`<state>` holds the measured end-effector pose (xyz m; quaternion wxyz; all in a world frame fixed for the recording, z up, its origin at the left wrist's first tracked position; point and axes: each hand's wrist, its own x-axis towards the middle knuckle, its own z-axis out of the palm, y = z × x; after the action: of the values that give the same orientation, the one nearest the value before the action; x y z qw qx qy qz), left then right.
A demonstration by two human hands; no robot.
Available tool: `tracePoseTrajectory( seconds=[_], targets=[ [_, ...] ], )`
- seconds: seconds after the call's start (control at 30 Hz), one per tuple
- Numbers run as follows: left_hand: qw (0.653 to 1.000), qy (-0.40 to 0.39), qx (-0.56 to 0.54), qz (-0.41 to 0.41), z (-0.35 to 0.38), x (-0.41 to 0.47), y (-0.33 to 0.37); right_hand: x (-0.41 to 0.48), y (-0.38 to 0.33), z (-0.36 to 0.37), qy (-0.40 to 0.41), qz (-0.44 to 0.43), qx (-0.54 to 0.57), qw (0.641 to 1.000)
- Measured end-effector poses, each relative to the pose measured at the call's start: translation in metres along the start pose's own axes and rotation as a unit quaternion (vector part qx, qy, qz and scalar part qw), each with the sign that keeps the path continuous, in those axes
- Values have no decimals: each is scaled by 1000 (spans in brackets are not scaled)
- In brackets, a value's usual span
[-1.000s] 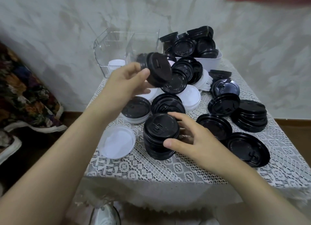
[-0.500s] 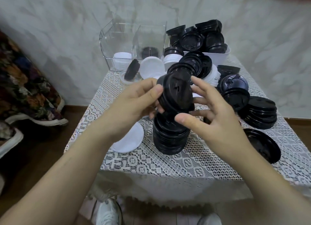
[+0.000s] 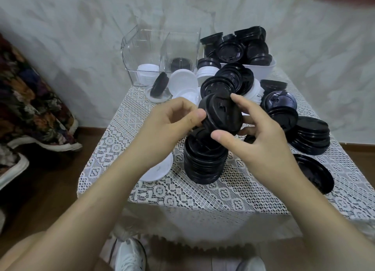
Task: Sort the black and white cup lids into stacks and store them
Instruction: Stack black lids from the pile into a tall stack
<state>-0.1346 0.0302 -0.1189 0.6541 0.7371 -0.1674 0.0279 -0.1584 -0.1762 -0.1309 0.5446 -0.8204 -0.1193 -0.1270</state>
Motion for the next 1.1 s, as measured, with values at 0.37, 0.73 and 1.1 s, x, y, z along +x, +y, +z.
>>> tracePoseTrajectory(
  seconds=[0.37, 0.73, 1.1],
  targets=[
    [993, -59, 100, -16, -20, -23, -15, -4, 9, -5, -137, -18, -52, 989],
    [989, -82, 117, -50, -12, -37, -24, -5, 12, -7, -174, -7, -60, 983],
    [987, -83, 128, -41, -8, -32, -28, -8, 14, -12, -165, -8, -66, 984]
  ],
)
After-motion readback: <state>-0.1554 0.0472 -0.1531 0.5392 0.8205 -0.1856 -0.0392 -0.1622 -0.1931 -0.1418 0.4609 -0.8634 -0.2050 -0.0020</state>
